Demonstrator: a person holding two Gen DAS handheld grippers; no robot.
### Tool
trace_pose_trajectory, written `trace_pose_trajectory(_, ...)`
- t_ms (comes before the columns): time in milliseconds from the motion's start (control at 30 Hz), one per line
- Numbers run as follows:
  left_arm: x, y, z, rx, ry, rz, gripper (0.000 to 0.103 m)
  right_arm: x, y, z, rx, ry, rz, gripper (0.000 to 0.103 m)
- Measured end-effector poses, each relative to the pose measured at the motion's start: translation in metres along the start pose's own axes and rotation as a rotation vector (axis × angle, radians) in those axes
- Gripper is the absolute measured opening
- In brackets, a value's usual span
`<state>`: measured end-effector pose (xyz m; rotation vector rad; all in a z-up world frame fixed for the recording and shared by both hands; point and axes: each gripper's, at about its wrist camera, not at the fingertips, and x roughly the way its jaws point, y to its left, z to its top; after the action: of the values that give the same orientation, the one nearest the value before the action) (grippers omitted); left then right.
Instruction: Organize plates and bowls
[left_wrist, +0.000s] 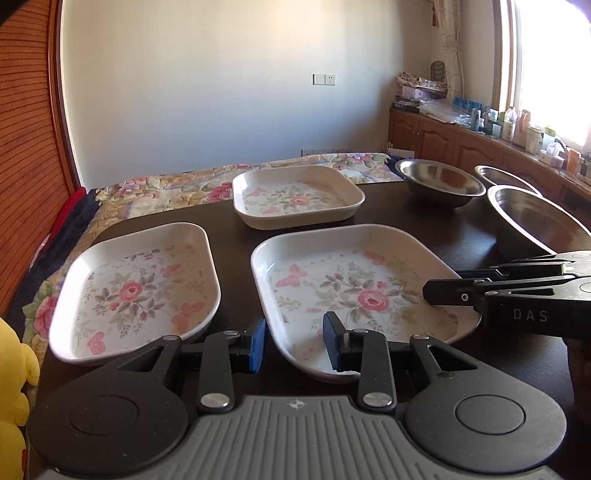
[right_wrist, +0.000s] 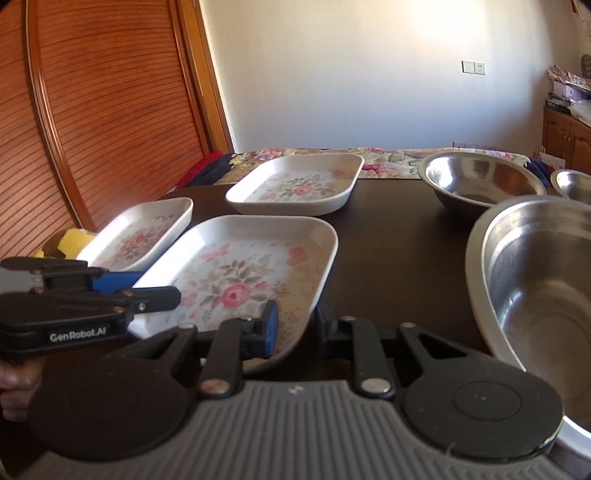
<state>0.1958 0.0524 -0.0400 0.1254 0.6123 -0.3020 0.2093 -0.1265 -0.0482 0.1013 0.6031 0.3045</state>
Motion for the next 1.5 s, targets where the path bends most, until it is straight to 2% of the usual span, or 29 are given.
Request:
trace_pose_trajectory(267, -0.023, -0.007, -0.01, -0.022, -0.008, 0.011, 0.035, -0.019, 0.003, -0.007, 0.019, -0.031, 0.025, 0.022)
trace_pose_trajectory(800, -0.073, -0.017, -0.054, -0.068, -0.004, 0.035, 0.035, -0.058, 0.021, -0.039, 0.012, -0.059, 0.057, 0.022)
trace_pose_trajectory(1167, -0.078, -0.016, -0.077, -0.085, -0.006, 0.054, 0.035, -0.066, 0.034, -0.058, 0.001, -0.04, 0.08, 0.022)
trace_pose_trajectory(1500, -0.074, -0.014, -0.079, -0.1, -0.03, 0.051, 0.035, -0.068, 0.041, -0.065, -0.042, -0.065, 0.061, 0.022)
